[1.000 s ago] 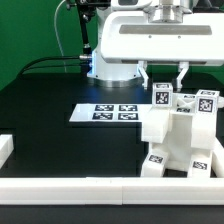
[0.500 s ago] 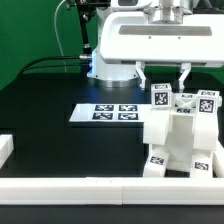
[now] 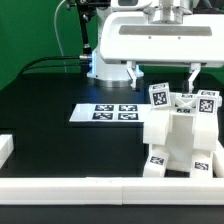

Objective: Assemble chair

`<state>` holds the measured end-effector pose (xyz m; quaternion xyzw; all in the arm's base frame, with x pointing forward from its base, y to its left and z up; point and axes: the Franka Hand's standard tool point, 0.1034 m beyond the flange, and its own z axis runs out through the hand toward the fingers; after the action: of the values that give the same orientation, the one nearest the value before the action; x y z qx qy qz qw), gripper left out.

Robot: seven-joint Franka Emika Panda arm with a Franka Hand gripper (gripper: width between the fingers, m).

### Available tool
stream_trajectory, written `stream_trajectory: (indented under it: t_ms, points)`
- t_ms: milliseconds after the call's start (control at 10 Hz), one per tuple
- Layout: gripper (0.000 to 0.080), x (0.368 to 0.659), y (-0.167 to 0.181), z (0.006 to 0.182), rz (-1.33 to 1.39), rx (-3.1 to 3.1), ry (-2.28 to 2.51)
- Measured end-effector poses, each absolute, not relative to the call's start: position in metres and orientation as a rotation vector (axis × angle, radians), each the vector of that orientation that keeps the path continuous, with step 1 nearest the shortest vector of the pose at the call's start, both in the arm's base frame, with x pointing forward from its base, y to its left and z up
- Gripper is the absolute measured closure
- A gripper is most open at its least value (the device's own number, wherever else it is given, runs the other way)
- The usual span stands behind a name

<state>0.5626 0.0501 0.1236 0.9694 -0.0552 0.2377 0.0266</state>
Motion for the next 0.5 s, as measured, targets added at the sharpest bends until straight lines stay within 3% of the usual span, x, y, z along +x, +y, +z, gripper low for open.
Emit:
stream_trajectory:
  t_ms: [300,500]
  points:
    - [0.015,0.571,0.054,0.142,0.566,3.066,-0.208]
    - [0.015,0.575,0.052,0.153,0.275,3.127,-0.252]
